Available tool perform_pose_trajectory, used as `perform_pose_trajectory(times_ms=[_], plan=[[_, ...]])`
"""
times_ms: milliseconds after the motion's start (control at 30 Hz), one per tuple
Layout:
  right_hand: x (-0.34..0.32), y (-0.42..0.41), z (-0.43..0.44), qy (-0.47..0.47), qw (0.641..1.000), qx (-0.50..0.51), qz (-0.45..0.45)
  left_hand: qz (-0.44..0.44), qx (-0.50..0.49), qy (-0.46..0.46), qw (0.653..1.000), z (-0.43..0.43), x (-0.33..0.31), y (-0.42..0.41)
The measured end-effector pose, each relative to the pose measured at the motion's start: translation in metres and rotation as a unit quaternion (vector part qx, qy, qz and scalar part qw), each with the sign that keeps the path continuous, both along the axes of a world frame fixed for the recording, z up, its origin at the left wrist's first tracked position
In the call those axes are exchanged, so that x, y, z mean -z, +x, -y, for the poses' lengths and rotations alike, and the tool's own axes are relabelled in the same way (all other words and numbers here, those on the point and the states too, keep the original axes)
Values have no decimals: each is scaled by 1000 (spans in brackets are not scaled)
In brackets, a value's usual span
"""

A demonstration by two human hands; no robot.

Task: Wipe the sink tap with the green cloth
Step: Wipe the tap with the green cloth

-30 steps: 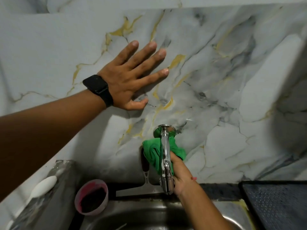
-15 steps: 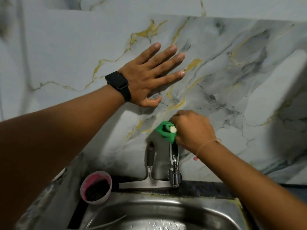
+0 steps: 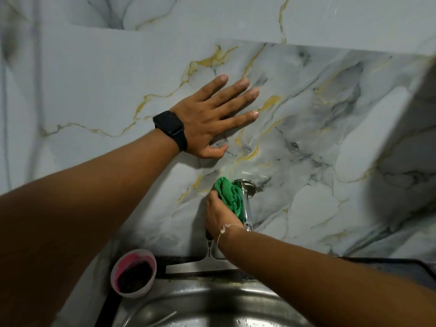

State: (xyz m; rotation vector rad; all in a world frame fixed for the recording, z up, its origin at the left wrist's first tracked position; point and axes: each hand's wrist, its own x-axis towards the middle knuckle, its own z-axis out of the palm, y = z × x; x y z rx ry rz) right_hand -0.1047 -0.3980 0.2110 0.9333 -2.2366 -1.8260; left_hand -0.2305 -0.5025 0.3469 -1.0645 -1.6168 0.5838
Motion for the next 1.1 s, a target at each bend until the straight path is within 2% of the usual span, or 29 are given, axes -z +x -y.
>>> perform_pose_trajectory(times_ms=[67,133,167,233,267,300,333,400,433,500,533,567,600,700,733,833,867,1000,1100], plan=[[-7,-1,2,-63,997,28,23,5,1,3,1000,1,0,0],[-23,-2,-1,-220,972,58,58,12,0,6,1000,1,1,1],[-33,-2,-7,-314,945,61,67,14,0,6,1000,0,0,1],[-45,0,-27,-501,862,61,51,15,-3,4,1000,1,0,3],[-48,4,-41,-592,802,73,26,16,-2,3,1000,1,0,3],[-48,10,-55,-680,727,93,-2,16,-3,2,1000,1,0,3],[-45,17,-65,-761,638,117,-24,16,-4,3,1000,1,0,3],[-37,29,-75,-884,437,167,-29,16,-3,3,1000,0,0,2],[-34,32,-75,-924,329,194,-4,16,-1,3,1000,0,0,2],[-29,37,-77,-950,123,260,117,17,1,5,1000,1,0,2],[-28,41,-80,-938,43,288,190,19,2,4,1000,0,0,2],[-29,45,-86,-920,-9,299,252,21,2,4,1000,0,0,2],[-30,46,-95,-905,-46,296,302,22,2,4,1000,0,0,1],[-31,35,-128,-863,-177,291,372,19,-1,4,1000,1,1,1],[-30,29,-131,-856,-187,311,368,18,0,5,1000,1,1,1],[-21,12,-118,-846,-126,378,354,19,7,6,1000,0,0,2],[-16,8,-111,-836,-116,392,366,17,9,6,1000,0,0,2],[0,-10,-97,-804,-139,427,389,7,11,7,1000,1,1,0],[4,-18,-90,-800,-150,445,373,3,10,4,1000,0,1,1]])
